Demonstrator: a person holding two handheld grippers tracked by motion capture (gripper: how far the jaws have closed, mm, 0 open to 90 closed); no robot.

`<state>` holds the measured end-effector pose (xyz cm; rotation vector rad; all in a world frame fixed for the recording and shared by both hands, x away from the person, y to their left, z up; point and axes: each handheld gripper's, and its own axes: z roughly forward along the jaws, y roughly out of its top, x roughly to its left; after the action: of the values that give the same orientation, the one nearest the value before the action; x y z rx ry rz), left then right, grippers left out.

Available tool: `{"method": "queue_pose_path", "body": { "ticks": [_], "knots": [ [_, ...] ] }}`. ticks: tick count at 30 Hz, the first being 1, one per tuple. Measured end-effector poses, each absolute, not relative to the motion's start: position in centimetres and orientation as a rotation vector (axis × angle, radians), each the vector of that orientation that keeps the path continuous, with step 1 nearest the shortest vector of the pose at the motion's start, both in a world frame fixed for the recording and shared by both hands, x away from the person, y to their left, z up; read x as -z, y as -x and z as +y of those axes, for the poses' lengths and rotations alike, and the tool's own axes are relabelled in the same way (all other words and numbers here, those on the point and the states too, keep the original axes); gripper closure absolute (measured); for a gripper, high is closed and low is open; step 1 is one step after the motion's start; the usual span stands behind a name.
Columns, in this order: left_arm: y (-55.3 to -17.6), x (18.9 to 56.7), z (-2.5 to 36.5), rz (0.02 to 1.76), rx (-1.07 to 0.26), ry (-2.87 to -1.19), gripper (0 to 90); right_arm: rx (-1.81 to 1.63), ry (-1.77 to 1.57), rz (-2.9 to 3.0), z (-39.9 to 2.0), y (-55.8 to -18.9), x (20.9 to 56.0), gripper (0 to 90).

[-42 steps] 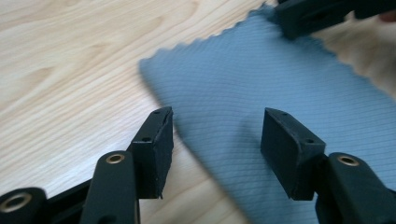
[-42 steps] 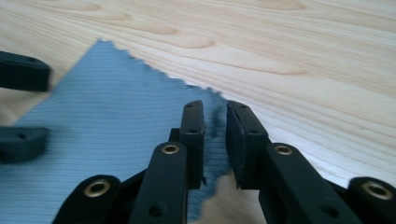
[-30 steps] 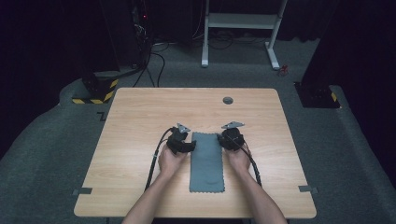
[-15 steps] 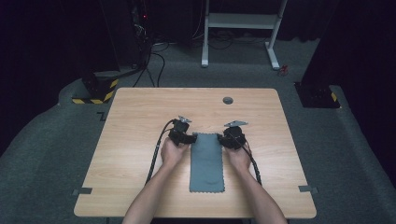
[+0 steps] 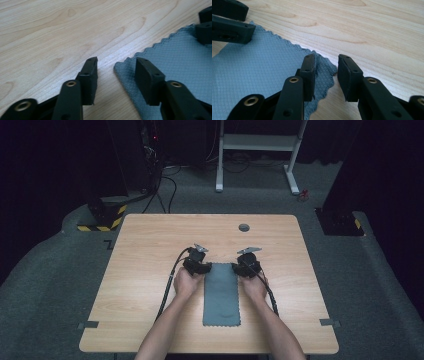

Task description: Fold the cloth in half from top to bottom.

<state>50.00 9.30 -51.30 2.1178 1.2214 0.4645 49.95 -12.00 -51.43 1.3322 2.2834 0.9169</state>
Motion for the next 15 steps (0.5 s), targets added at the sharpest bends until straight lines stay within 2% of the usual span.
{"method": "queue_pose_path", "body": {
  "ticks": [8, 12, 15],
  "knots": [
    [-50.20, 50.95, 8.88, 1.193, -0.407, -2.159, 74.8, -0.880, -1.323, 2.367, -11.34, -50.55, 50.92, 87.1],
    [-50.41, 50.87, 8.83, 1.181, -0.348, -2.164, 85.6, -0.887, -1.317, 2.376, -11.40, -50.59, 50.92, 88.7],
    [-50.39, 50.78, 8.83, 1.166, -0.354, -2.177, 87.8, -0.903, -1.302, 2.381, -11.64, -50.59, 50.89, 89.0]
  ]
}}
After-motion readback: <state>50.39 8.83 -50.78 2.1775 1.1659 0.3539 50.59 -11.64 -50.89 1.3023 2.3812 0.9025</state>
